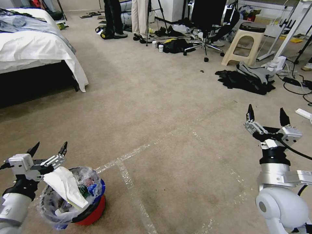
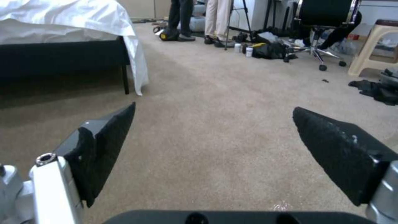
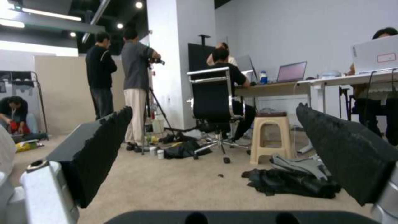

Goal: Pick up the trash bin and place the garbage on the floor into it.

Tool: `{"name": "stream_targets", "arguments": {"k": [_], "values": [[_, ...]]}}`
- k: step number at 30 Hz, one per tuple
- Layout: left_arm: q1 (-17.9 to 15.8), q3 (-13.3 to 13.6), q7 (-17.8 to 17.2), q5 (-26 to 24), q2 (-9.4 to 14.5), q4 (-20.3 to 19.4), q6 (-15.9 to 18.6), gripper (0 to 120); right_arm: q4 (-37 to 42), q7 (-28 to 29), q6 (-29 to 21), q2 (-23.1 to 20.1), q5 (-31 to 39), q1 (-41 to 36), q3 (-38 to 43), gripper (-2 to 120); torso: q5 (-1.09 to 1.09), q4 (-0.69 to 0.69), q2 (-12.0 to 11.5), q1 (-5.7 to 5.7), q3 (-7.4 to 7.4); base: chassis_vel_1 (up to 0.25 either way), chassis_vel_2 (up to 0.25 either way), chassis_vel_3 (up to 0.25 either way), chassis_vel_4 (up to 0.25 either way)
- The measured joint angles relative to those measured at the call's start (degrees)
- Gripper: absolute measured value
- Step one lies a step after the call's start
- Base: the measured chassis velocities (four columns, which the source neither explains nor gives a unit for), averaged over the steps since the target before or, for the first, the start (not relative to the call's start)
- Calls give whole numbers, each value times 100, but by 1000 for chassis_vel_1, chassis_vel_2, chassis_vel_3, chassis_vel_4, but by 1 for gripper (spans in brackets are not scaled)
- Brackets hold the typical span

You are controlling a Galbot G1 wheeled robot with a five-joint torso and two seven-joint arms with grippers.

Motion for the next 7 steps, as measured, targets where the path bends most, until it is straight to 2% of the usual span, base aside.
{"name": "stream_targets", "arguments": {"k": [7], "values": [[30,-6,-1,3,-56,-16,4,100,-124,-1,-57,3,-51,40,-122,100,0,0,0,0,0,0,0,0,0]]}}
